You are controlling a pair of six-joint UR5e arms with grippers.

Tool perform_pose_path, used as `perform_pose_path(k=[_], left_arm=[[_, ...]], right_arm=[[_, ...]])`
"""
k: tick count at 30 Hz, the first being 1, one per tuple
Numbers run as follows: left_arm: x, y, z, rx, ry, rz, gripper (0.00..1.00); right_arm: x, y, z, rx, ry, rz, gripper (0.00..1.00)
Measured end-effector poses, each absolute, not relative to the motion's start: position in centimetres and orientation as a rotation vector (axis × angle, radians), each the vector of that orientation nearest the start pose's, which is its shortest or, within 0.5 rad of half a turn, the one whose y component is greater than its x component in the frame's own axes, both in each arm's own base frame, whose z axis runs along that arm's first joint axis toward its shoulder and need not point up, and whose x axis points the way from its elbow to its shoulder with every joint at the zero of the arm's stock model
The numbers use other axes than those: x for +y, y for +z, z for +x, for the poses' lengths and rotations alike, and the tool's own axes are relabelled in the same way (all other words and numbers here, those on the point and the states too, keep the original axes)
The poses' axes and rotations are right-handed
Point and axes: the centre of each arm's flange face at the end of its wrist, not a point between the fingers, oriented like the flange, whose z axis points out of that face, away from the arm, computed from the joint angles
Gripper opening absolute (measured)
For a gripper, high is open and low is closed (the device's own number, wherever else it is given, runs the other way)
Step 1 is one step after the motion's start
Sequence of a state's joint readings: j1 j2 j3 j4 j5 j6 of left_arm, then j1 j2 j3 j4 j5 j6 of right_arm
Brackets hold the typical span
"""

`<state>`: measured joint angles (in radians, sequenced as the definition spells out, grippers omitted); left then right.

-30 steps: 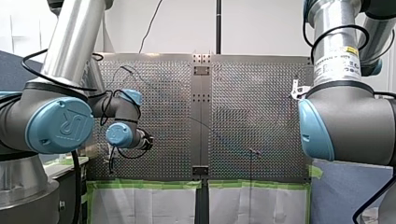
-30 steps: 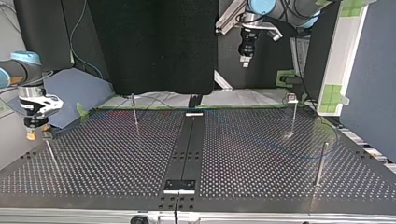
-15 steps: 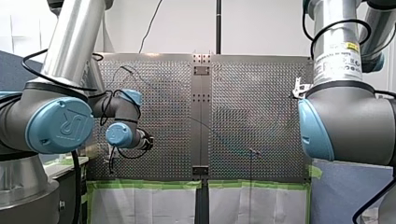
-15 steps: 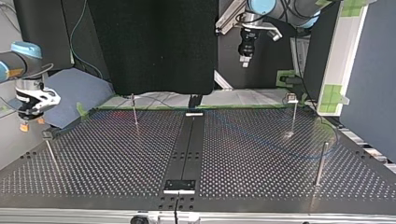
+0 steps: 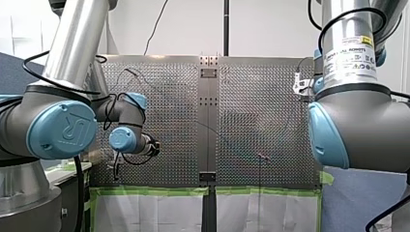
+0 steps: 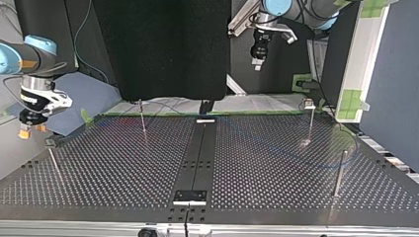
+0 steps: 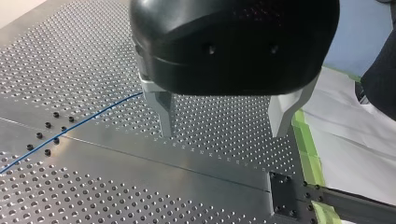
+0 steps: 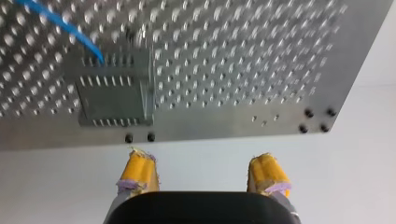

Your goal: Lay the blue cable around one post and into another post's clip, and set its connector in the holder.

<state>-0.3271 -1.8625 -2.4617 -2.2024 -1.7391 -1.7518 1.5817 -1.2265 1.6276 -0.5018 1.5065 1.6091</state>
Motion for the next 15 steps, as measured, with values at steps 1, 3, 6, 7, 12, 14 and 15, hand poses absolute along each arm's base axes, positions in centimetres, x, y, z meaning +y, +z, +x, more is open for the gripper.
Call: perform_pose_path(k=[1,3,6,7,12,14,15], left_arm=[[-22.0,8.6,28.6,1.816,-0.208,0.013,1.00],[-22.0,8.6,28.6,1.817,-0.209,0.014,1.00],[-22.0,8.6,28.6,1.818,-0.210,0.014,1.00],[-22.1,8.6,28.6,1.819,-0.210,0.014,1.00],[-22.1,8.6,28.5,1.819,-0.212,0.015,1.00],[-22.1,8.6,28.5,1.819,-0.213,0.015,1.00],[-22.1,8.6,28.5,1.819,-0.213,0.015,1.00]], right_arm=[[-60.9,31.9,15.1,-1.121,1.338,1.179,1.00],[-60.1,31.3,16.1,-1.122,1.334,1.193,1.00],[-58.9,30.2,17.6,-1.124,1.325,1.218,1.00],[-58.5,29.8,18.0,-1.126,1.323,1.227,1.00],[-56.3,27.6,20.4,-1.147,1.310,1.272,1.00],[-55.3,26.7,21.4,-1.153,1.306,1.293,1.00],[-54.8,26.3,21.8,-1.155,1.306,1.304,1.00]])
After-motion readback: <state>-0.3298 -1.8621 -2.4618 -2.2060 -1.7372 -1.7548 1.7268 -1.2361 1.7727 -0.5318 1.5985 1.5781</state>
